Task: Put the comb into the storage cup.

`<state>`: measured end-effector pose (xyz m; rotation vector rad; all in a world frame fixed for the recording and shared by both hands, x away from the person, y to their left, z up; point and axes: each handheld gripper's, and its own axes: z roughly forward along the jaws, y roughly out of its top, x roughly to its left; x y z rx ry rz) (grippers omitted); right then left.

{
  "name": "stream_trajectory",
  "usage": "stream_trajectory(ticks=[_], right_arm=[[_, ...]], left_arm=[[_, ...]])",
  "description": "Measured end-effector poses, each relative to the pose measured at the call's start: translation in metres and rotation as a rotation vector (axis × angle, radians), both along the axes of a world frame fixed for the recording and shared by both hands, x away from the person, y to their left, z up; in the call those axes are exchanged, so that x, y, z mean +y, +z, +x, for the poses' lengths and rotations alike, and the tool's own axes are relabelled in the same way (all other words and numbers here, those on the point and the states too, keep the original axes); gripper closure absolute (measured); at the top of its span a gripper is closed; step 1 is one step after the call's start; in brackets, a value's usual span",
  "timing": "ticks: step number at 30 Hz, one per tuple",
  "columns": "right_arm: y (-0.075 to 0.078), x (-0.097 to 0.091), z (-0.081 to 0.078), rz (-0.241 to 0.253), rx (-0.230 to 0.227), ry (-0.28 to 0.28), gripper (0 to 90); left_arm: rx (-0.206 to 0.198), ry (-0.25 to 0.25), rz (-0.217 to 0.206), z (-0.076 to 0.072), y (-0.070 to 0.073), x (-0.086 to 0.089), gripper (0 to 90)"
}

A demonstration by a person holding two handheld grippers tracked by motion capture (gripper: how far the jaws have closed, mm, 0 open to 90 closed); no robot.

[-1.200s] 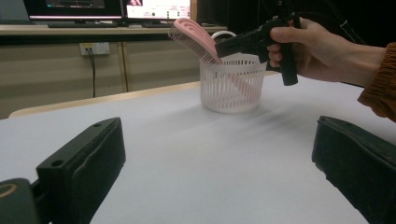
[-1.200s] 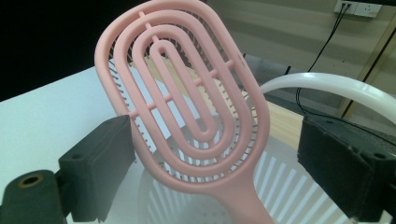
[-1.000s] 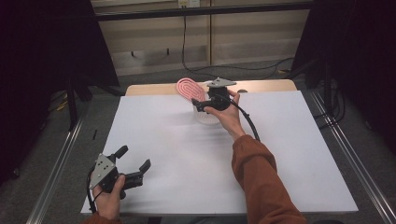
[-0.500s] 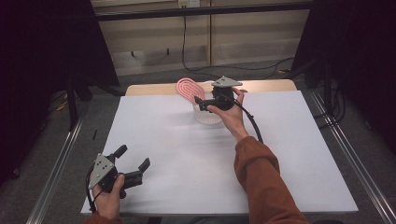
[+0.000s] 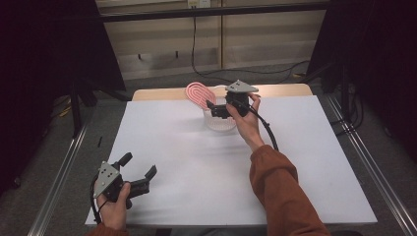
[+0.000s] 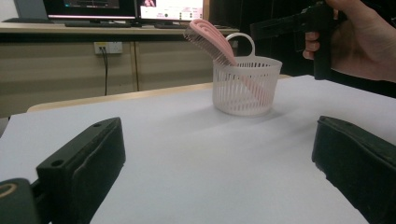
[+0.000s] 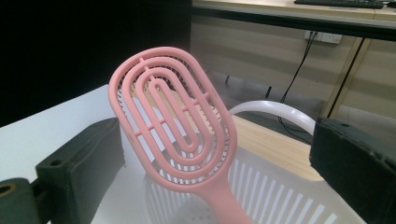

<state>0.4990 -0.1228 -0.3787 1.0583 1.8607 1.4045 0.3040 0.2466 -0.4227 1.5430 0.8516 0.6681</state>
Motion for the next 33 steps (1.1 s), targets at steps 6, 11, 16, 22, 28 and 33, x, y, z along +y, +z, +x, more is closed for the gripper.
stream_trajectory(ticks=[6, 11, 16, 22, 28, 33], right_arm=[[0.0, -0.006, -0.007, 0.033, -0.022, -0.038, 1.1], [0.0, -0.01, -0.01, 0.033, -0.034, -0.06, 1.2], [0.005, -0.018, -0.017, 0.045, -0.065, -0.076, 1.0], [0.007, -0.022, -0.025, 0.044, -0.086, -0.079, 1.0], [0.005, -0.026, -0.033, 0.027, -0.097, -0.089, 1.8], [0.003, -0.034, -0.039, 0.035, -0.1, -0.101, 1.8]], left_arm=[[-0.001, -0.006, -0.006, 0.001, -0.001, -0.002, 2.8], [0.001, -0.008, -0.005, 0.001, -0.001, -0.002, 2.8], [-0.005, -0.013, 0.003, 0.0, 0.0, -0.003, 2.8], [-0.006, -0.009, -0.001, 0.0, -0.001, -0.002, 2.8], [0.002, -0.001, -0.006, 0.0, -0.001, -0.003, 2.8], [0.002, -0.005, -0.011, 0.0, 0.0, -0.003, 2.8]])
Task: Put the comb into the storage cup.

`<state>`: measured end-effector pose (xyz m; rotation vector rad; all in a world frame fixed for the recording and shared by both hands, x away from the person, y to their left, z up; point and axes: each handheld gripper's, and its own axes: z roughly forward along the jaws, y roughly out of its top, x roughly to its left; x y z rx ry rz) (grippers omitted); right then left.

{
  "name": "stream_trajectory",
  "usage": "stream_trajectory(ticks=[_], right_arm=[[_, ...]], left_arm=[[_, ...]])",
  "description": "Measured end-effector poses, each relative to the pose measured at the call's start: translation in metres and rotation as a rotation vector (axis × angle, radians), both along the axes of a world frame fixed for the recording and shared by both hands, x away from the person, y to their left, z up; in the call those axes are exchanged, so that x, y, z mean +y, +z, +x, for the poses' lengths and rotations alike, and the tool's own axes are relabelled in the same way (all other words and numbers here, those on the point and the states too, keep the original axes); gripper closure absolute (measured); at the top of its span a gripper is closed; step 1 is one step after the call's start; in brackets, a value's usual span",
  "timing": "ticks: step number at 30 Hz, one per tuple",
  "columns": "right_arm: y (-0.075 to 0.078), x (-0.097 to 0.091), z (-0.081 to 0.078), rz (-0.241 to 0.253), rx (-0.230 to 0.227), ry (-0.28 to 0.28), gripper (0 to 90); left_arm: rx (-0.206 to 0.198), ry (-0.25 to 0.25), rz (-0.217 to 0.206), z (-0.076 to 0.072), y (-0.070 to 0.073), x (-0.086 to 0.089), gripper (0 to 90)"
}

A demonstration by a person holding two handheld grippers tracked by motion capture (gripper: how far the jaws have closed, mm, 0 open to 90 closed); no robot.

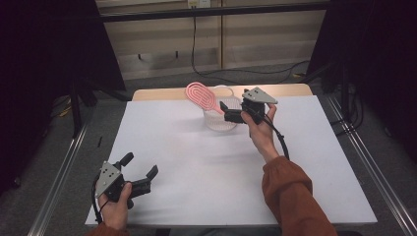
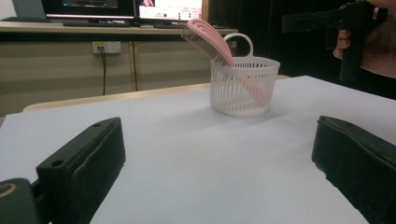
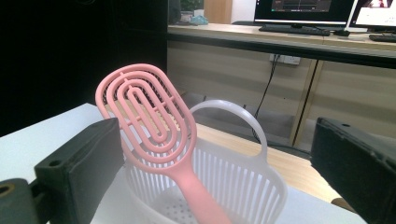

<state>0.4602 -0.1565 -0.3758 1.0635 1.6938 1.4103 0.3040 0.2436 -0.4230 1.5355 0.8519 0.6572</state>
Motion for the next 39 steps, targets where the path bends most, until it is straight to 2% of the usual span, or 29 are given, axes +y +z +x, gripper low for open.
stream_trajectory(ticks=[3, 9, 10, 13, 17, 20, 22, 24, 25, 30, 33, 35, 39], right_arm=[[-0.002, -0.006, -0.004, 0.049, 0.008, -0.008, 1.5], [-0.001, -0.014, -0.013, 0.036, 0.007, -0.024, 1.2], [-0.001, -0.015, -0.016, 0.048, 0.011, -0.023, 1.1], [0.001, -0.018, -0.022, 0.008, -0.029, -0.057, 1.0], [0.0, -0.021, -0.029, -0.005, -0.039, -0.068, 0.4], [0.0, -0.021, -0.036, -0.007, -0.055, -0.066, 0.4], [0.002, -0.022, -0.046, 0.009, -0.074, -0.059, 0.0], [0.002, -0.022, -0.048, 0.01, -0.078, -0.061, 0.1], [0.002, -0.023, -0.051, 0.017, -0.084, -0.058, 0.1], [-0.001, -0.026, -0.061, -0.006, -0.064, -0.049, 0.0], [-0.004, -0.03, -0.067, -0.018, -0.075, -0.052, 0.0], [-0.005, -0.033, -0.07, -0.001, -0.068, -0.05, 0.2], [-0.009, -0.037, -0.078, -0.008, -0.058, -0.053, 1.2]], left_arm=[[0.0, -0.003, -0.006, 0.0, 0.001, 0.001, 2.8], [0.0, 0.01, -0.018, 0.0, 0.002, 0.004, 2.6], [0.003, 0.009, -0.02, -0.001, 0.001, 0.004, 2.6], [0.003, 0.018, -0.014, -0.001, 0.002, 0.003, 2.5], [0.001, 0.014, -0.015, -0.001, 0.002, 0.002, 2.4], [0.0, 0.02, -0.016, 0.0, 0.002, 0.002, 2.4], [-0.001, 0.016, -0.013, 0.0, 0.002, 0.001, 2.4], [0.001, 0.018, -0.025, -0.001, 0.002, 0.0, 2.4], [-0.001, 0.021, -0.017, -0.001, 0.002, 0.001, 2.4], [0.001, 0.024, -0.023, 0.0, 0.001, 0.002, 2.4], [0.001, 0.021, -0.016, 0.0, 0.001, 0.002, 2.4], [0.001, 0.021, -0.016, -0.001, 0.001, 0.002, 2.4], [-0.012, 0.023, -0.02, -0.002, 0.003, 0.002, 2.4]])
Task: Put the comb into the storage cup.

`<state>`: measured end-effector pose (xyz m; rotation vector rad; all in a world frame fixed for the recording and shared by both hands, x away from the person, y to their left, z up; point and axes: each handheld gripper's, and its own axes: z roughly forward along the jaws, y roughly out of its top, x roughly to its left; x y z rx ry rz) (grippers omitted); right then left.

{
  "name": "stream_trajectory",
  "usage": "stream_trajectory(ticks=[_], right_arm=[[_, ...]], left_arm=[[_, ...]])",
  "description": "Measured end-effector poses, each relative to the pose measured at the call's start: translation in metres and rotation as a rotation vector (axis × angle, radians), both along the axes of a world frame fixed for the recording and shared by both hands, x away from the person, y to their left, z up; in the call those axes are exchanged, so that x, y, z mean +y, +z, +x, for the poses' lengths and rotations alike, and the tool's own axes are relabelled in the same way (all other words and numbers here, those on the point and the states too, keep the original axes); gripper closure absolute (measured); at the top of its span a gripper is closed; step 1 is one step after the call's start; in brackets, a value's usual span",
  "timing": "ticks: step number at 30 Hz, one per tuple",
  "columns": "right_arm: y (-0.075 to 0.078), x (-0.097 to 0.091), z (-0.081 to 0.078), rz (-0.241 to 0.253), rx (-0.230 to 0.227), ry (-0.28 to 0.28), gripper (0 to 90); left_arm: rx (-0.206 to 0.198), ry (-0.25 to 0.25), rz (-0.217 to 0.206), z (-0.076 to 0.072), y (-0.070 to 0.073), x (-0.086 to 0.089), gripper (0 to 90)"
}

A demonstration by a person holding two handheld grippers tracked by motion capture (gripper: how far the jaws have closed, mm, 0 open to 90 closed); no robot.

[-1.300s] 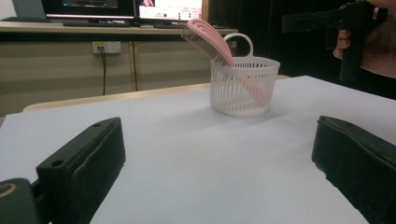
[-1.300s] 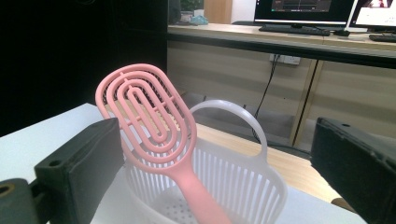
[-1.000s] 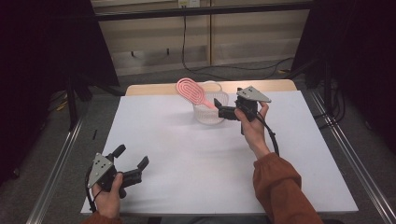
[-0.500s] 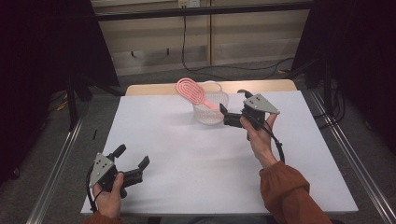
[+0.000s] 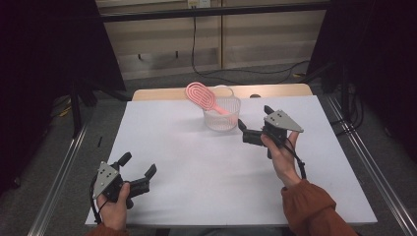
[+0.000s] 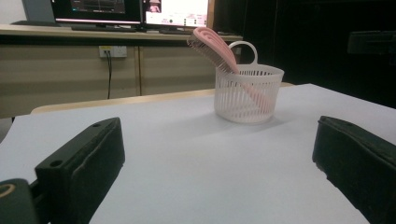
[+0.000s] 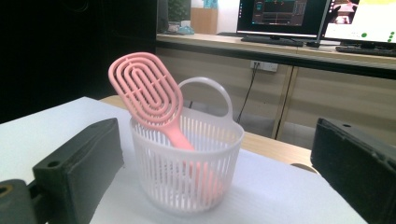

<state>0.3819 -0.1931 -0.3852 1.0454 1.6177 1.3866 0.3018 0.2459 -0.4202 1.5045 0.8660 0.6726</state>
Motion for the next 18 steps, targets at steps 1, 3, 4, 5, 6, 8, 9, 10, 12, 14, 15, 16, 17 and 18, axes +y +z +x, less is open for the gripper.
stream_trajectory(ticks=[1, 3, 4, 5, 6, 8, 9, 10, 12, 14, 15, 16, 17, 18], right_arm=[[-0.001, -0.001, -0.003, 0.0, -0.001, 0.003, 1.2], [-0.003, -0.003, -0.008, -0.004, 0.001, 0.005, 1.1], [-0.003, -0.004, -0.01, -0.012, 0.004, 0.008, 1.0], [-0.004, -0.006, -0.013, -0.019, -0.007, -0.003, 1.2], [-0.004, -0.007, -0.015, -0.021, -0.015, -0.008, 1.5], [-0.005, -0.011, -0.019, -0.022, -0.004, -0.005, 1.2], [-0.006, -0.013, -0.021, -0.026, -0.003, -0.007, 1.2], [-0.008, -0.015, -0.023, -0.026, 0.002, -0.006, 1.2], [-0.011, -0.018, -0.027, -0.025, 0.011, -0.015, 1.1], [-0.013, -0.023, -0.032, -0.026, 0.012, -0.023, 1.0], [-0.013, -0.023, -0.032, -0.026, 0.012, -0.023, 1.0], [-0.014, -0.024, -0.033, -0.032, 0.014, -0.022, 0.9], [-0.014, -0.025, -0.035, -0.038, 0.013, -0.023, 0.7], [-0.014, -0.026, -0.036, -0.042, 0.009, -0.023, 0.6]], left_arm=[[0.0, 0.003, -0.003, 0.0, 0.0, 0.0, 2.4], [0.003, 0.003, 0.0, 0.0, -0.001, 0.0, 2.4], [0.006, 0.001, 0.005, 0.0, -0.001, 0.0, 2.4], [0.008, -0.002, 0.001, 0.001, -0.001, 0.0, 2.4], [0.008, -0.004, 0.001, 0.001, -0.001, -0.001, 2.4], [0.007, -0.004, 0.002, 0.0, -0.001, -0.001, 2.4], [0.007, -0.004, 0.002, 0.0, -0.001, -0.001, 2.4], [0.006, -0.002, 0.005, 0.0, -0.001, -0.001, 2.4], [0.006, -0.001, 0.004, 0.0, -0.001, -0.001, 2.4], [0.006, -0.003, 0.01, 0.0, -0.001, -0.002, 2.4], [0.007, -0.001, 0.011, -0.001, 0.0, -0.002, 2.4], [0.005, 0.0, 0.012, -0.001, 0.0, -0.002, 2.4], [0.003, 0.002, 0.012, -0.001, 0.0, -0.002, 2.4], [0.004, 0.001, 0.009, -0.001, 0.0, -0.002, 2.4]])
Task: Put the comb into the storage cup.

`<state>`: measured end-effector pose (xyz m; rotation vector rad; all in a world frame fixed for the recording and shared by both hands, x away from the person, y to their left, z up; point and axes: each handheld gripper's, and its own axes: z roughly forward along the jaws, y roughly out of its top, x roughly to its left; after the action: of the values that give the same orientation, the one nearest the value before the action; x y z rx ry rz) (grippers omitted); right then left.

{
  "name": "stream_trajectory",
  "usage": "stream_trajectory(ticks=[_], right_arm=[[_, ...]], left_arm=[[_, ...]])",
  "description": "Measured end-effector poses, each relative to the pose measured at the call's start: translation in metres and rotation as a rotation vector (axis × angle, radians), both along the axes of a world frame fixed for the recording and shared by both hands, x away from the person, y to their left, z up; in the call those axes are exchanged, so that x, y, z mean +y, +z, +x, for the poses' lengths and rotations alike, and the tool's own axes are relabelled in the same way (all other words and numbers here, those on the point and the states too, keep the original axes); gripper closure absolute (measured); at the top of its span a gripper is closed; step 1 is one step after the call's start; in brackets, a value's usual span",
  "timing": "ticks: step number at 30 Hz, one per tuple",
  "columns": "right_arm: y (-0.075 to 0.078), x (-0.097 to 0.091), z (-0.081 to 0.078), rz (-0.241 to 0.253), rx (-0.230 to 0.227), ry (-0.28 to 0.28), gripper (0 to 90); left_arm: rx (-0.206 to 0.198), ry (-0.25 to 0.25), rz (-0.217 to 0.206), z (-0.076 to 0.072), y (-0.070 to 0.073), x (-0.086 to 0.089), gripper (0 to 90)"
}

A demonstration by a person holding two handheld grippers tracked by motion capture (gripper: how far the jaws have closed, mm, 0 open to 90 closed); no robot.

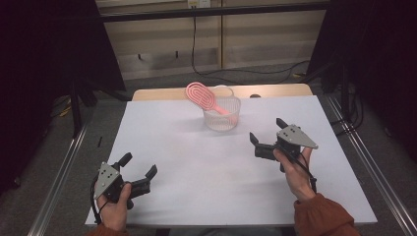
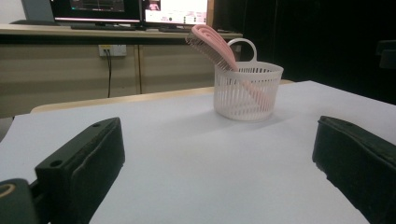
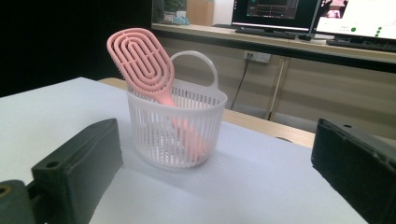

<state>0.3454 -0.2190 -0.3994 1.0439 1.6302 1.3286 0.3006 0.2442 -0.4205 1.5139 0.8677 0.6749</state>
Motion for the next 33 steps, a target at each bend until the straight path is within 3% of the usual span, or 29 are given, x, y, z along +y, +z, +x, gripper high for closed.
stream_trajectory(ticks=[17, 33], right_arm=[[-0.006, -0.018, -0.034, -0.002, -0.01, -0.009, 0.0], [-0.01, -0.042, -0.06, 0.002, -0.023, -0.055, 0.0]], left_arm=[[-0.011, 0.01, -0.003, -0.004, 0.002, -0.002, 2.4], [-0.015, 0.03, 0.001, -0.007, 0.003, -0.002, 2.4]])
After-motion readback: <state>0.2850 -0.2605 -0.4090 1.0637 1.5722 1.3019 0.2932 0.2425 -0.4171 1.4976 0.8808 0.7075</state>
